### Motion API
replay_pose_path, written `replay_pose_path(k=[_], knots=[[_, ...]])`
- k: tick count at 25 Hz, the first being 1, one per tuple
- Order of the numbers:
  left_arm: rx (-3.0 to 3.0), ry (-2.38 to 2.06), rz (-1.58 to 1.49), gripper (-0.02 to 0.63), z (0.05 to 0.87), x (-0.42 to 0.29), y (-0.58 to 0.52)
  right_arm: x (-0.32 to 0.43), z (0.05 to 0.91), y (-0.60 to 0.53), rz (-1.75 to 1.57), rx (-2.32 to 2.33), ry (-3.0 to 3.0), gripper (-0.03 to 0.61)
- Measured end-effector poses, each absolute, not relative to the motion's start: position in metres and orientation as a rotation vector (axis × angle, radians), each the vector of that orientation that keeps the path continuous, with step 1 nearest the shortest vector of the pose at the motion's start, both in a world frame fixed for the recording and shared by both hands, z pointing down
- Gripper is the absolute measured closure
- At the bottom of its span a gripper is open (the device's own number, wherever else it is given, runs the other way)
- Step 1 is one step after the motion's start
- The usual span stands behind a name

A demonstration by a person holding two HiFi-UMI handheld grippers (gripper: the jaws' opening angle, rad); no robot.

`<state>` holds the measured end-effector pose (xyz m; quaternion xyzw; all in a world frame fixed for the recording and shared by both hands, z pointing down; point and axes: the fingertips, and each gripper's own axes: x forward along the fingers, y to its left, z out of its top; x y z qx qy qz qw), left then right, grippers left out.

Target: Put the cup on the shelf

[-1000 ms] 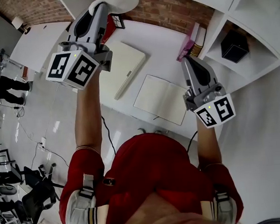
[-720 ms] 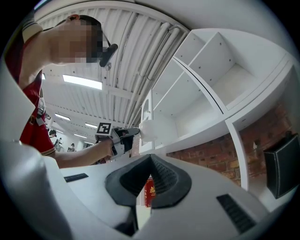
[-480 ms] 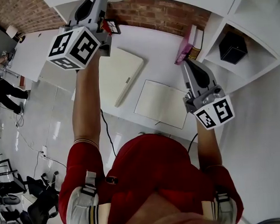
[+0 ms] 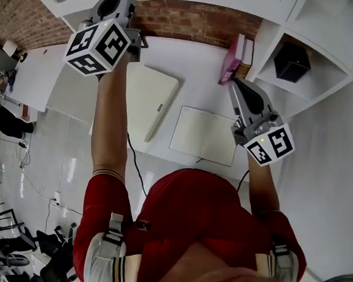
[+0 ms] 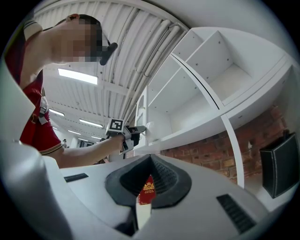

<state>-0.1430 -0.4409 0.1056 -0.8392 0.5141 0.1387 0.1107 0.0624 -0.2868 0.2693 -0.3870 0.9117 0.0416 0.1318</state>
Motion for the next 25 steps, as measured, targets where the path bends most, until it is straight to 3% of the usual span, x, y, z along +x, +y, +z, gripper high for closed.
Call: replay_pose_path(k=[25], knots=[[-2.487,1.533,0.351,0.566,0.109,-0.13,-0.491,0.078,0.28,-0.297,0.094,-1.182,2.629,0.581]])
